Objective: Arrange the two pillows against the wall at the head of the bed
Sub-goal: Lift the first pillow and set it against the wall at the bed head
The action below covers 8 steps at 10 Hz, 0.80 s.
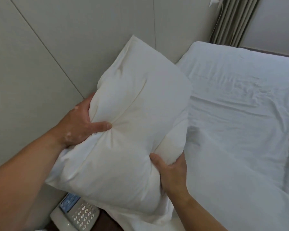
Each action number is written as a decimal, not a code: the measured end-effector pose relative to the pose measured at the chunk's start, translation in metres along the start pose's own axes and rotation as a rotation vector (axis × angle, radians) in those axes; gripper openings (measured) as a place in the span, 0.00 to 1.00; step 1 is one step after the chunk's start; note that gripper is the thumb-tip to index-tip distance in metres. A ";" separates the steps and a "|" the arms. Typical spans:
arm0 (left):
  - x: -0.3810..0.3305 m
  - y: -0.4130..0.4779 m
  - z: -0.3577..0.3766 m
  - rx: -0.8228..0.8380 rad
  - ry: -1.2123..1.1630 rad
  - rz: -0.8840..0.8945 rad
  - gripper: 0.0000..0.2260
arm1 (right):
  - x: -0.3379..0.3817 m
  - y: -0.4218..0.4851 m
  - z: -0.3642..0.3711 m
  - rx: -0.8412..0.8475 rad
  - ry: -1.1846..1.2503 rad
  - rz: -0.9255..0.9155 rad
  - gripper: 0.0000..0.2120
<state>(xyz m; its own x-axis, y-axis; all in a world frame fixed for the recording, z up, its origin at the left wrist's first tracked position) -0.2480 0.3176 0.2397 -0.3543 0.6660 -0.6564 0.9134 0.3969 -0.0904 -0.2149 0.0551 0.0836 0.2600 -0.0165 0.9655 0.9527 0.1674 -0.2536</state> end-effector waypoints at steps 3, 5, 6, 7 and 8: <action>0.142 0.081 0.053 0.161 0.116 -0.033 0.39 | -0.131 0.043 0.087 0.059 -0.088 0.270 0.32; 0.230 0.083 0.088 0.249 0.203 -0.217 0.40 | -0.205 0.047 0.118 0.225 -0.337 0.444 0.23; 0.264 0.077 0.096 0.221 0.184 -0.228 0.38 | -0.215 0.051 0.122 0.332 -0.476 0.497 0.25; 0.283 0.075 0.096 0.154 0.150 -0.254 0.40 | -0.199 0.067 0.108 0.510 -0.743 0.519 0.27; 0.289 0.077 0.097 0.162 0.160 -0.262 0.44 | -0.157 0.105 0.090 0.646 -1.080 0.378 0.29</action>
<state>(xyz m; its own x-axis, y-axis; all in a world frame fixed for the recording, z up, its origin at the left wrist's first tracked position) -0.2601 0.4792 -0.0293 -0.5966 0.6504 -0.4702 0.8024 0.4709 -0.3666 -0.1702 0.1637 -0.0896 -0.0509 0.8765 0.4788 0.5246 0.4314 -0.7340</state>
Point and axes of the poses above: each hand's wrist, its own y-axis towards the middle knuckle, its own z-axis out of the palm, x = y × z, the point moved 3 cm from there along y, towards the middle knuckle, and after that the axes turned 3 degrees about y, right-handed, at the moved point
